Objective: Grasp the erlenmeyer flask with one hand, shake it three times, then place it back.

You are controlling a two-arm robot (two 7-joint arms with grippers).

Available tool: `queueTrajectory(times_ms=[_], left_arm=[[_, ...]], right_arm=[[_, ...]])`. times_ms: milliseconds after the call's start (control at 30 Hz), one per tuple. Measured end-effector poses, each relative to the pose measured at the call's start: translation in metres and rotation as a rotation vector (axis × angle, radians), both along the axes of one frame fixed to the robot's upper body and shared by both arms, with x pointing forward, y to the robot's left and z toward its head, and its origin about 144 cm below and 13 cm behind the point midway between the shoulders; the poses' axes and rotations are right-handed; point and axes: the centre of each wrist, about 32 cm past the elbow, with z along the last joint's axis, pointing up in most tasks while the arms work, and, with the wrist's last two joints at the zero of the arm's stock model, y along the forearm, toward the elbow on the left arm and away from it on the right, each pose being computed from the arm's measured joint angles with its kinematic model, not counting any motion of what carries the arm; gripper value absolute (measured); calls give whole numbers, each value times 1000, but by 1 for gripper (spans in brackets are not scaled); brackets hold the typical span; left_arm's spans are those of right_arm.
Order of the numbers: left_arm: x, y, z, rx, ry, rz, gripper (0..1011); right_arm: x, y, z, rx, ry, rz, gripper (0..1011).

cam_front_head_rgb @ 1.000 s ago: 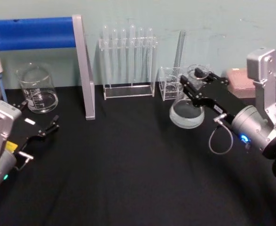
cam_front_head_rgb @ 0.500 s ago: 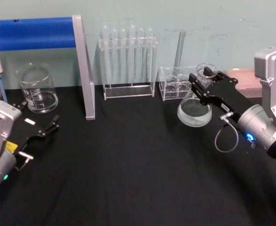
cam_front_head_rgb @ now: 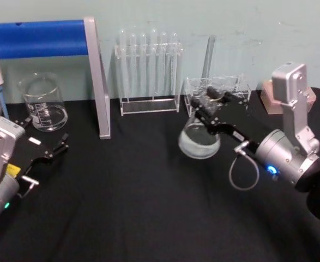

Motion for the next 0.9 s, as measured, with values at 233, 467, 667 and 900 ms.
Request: queueTrajectory(times_ms=[233, 467, 667, 900], left_arm=[[0, 0, 0, 0, 0, 0, 1001], [0, 0, 0, 0, 0, 0, 1002], [0, 0, 0, 0, 0, 0, 1001], [0, 0, 0, 0, 0, 0, 1001]], right_arm=[[-7, 15, -1, 1, 3, 87, 450], [-9, 22, -1, -3, 6, 121, 450], [-10, 23, -1, -4, 8, 128, 450], [-10, 22, -1, -2, 8, 124, 450]])
